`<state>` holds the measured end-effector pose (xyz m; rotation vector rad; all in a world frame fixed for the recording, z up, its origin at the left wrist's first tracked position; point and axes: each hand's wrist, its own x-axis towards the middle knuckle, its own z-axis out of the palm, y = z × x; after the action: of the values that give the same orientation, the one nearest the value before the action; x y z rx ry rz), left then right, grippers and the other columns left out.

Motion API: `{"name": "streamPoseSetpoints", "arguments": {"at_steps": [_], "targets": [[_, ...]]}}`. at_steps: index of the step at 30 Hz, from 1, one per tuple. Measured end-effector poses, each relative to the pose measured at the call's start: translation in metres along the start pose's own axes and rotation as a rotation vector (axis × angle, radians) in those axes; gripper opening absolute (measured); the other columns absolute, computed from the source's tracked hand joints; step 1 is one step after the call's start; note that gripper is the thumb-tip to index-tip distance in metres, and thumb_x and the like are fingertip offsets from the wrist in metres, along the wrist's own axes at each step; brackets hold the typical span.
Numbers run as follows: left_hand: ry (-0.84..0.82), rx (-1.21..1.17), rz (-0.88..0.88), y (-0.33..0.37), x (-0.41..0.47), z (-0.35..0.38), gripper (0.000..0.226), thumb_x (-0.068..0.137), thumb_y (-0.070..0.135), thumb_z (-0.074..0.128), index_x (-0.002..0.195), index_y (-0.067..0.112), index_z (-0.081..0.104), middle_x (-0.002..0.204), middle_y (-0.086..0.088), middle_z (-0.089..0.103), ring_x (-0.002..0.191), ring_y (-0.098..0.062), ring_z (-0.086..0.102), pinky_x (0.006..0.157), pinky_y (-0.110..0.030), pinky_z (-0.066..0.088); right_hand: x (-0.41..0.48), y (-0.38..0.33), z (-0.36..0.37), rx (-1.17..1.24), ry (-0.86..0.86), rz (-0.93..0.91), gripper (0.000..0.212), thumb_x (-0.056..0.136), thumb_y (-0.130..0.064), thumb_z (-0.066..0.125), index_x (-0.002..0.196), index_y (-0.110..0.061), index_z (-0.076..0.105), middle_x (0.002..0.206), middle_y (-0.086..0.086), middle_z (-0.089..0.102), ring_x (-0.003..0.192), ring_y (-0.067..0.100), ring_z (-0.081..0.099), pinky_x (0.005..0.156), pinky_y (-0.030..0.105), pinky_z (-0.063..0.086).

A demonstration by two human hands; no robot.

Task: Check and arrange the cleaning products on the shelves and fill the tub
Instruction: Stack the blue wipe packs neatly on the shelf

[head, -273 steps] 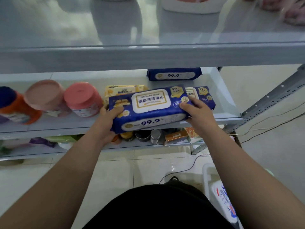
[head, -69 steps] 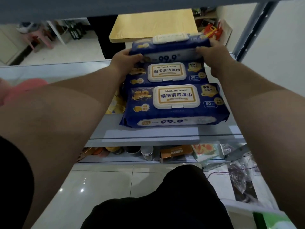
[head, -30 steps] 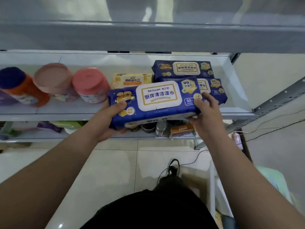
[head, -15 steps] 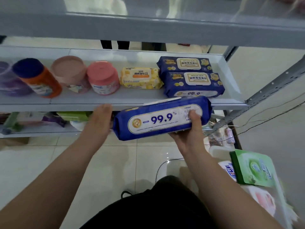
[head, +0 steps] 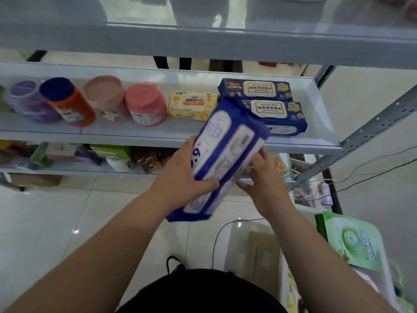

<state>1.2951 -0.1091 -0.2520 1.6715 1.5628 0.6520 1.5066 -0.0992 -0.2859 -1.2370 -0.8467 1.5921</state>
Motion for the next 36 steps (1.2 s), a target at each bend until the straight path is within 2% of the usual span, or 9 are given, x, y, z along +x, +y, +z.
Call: {"name": "streamPoseSetpoints", "arguments": {"at_steps": [4,7,11,13,15,20,25,31,36], "targets": [[-0.171,-0.609,-0.289,0.023,-0.021,0.023,0.054,0.084,0.017,0.081,0.127,0.032,0.052,0.109,0.004,0.077,0.096,-0.017,0.075,0.080,-0.039,0.061,-0.017,0.014,-0.015,0.160,-0.261,0.145,0.089,0.070,-0.062,0.084,0.140,-0.015,0.054,0.134,0.015,0.068,0.121,0.036,0.066,0.096,0.052,0.057],[-0.200,-0.783,-0.374,0.026,-0.031,0.041,0.054,0.084,0.025,0.080,0.131,0.028,0.053,0.116,-0.006,0.075,0.102,-0.028,0.075,0.081,-0.045,0.061,-0.024,0.016,-0.019,0.316,-0.379,0.154,0.085,0.069,-0.057,0.087,0.136,-0.013,0.060,0.129,0.019,0.069,0.113,0.035,0.071,0.086,0.045,0.061],[-0.039,-0.514,-0.233,0.024,-0.030,0.042,0.046,0.095,0.025,0.069,0.128,0.050,0.049,0.124,0.014,0.067,0.103,-0.008,0.071,0.084,-0.033,0.060,-0.025,0.015,-0.012,0.212,-0.104,0.152,0.091,0.070,-0.049,0.091,0.141,-0.011,0.049,0.133,0.018,0.067,0.112,0.035,0.071,0.087,0.052,0.061],[-0.052,-0.402,-0.202,0.026,-0.031,0.044,0.071,0.087,0.035,0.078,0.141,0.049,0.034,0.127,0.025,0.056,0.107,-0.001,0.064,0.087,-0.029,0.057,-0.029,0.014,-0.010,0.152,0.016,0.160,0.060,0.088,-0.035,0.079,0.135,-0.015,0.048,0.127,0.012,0.068,0.099,0.023,0.076,0.076,0.043,0.064],[-0.068,-0.386,-0.228,0.019,-0.029,0.051,0.100,0.075,0.042,0.087,0.150,0.046,0.022,0.133,0.016,0.057,0.113,-0.008,0.064,0.089,-0.035,0.058,-0.035,0.013,-0.006,0.058,0.013,0.125,0.035,0.099,-0.029,0.065,0.129,-0.018,0.050,0.122,0.010,0.068,0.093,0.016,0.076,0.067,0.035,0.062],[-0.093,-0.813,-0.349,-0.003,-0.032,0.039,0.083,0.073,0.023,0.081,0.144,0.039,0.039,0.118,-0.003,0.074,0.100,-0.030,0.075,0.084,-0.052,0.060,-0.034,0.011,-0.004,-0.075,-0.003,0.028,0.019,0.103,-0.030,0.059,0.121,-0.025,0.064,0.119,0.003,0.072,0.113,0.022,0.069,0.078,0.043,0.061],[-0.237,-1.029,-0.427,-0.012,-0.033,0.017,0.074,0.073,0.024,0.073,0.142,0.023,0.047,0.117,-0.015,0.074,0.097,-0.036,0.074,0.073,-0.046,0.061,-0.019,0.009,0.027,-0.002,-0.073,0.078,0.073,0.077,-0.044,0.079,0.142,-0.030,0.049,0.127,0.002,0.071,0.110,0.024,0.073,0.087,0.050,0.061],[-0.328,-0.988,-0.321,-0.032,-0.023,-0.013,0.074,0.076,0.027,0.073,0.144,0.035,0.043,0.121,-0.006,0.073,0.106,-0.034,0.073,0.085,-0.050,0.059,-0.001,0.014,0.069,0.144,-0.055,0.073,0.083,0.077,-0.034,0.082,0.147,-0.016,0.042,0.131,0.017,0.068,0.113,0.042,0.069,0.090,0.058,0.058],[-0.339,-0.973,-0.276,-0.047,-0.011,-0.042,0.074,0.075,0.020,0.071,0.143,0.033,0.046,0.118,-0.004,0.075,0.099,-0.030,0.075,0.072,-0.041,0.062,0.008,0.021,0.092,0.239,-0.008,0.084,0.075,0.085,-0.048,0.076,0.145,-0.011,0.050,0.134,0.019,0.066,0.121,0.042,0.065,0.100,0.061,0.054]]}}
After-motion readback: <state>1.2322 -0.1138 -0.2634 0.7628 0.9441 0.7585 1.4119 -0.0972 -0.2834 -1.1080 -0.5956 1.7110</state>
